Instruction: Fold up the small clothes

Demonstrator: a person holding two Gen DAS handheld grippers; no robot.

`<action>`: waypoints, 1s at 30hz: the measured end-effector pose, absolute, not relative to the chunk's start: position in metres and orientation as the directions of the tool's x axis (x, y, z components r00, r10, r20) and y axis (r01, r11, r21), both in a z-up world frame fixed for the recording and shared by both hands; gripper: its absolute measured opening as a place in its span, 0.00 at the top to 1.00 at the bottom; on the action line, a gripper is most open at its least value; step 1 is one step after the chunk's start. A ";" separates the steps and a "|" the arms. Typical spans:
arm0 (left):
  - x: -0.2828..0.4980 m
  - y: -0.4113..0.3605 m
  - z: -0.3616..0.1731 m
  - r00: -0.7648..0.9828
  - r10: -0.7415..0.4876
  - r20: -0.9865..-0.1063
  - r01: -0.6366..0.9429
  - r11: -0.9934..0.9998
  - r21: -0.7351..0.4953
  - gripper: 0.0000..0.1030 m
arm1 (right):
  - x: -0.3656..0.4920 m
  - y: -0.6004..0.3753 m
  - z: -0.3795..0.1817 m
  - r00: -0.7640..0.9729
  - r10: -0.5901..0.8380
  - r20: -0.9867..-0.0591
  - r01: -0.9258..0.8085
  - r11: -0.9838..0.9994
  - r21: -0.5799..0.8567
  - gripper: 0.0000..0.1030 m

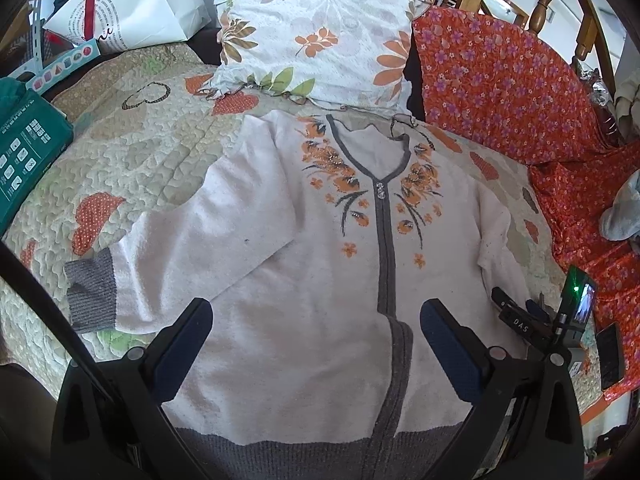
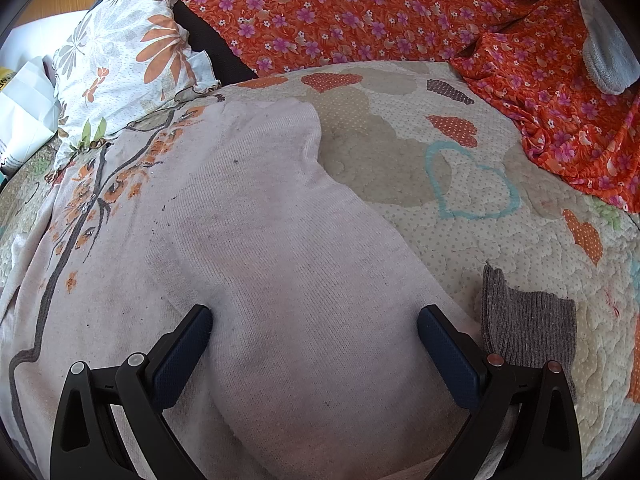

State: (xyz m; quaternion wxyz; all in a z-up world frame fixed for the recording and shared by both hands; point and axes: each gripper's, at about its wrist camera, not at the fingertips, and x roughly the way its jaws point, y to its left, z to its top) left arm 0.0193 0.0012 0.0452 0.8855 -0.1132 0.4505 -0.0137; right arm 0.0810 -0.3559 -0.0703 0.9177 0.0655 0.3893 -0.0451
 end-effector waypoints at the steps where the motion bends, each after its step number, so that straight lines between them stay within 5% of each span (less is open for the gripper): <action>1: 0.019 0.002 0.044 0.594 -0.127 -0.795 -0.079 0.973 -0.215 0.00 | 0.081 -0.356 -0.070 0.693 -0.032 -0.720 0.134 0.987 0.085 0.00; 30: 0.026 0.007 0.023 0.554 -0.121 -0.824 -0.103 0.972 -0.211 0.00 | 0.081 -0.356 -0.070 0.691 -0.032 -0.722 0.134 0.987 0.084 0.00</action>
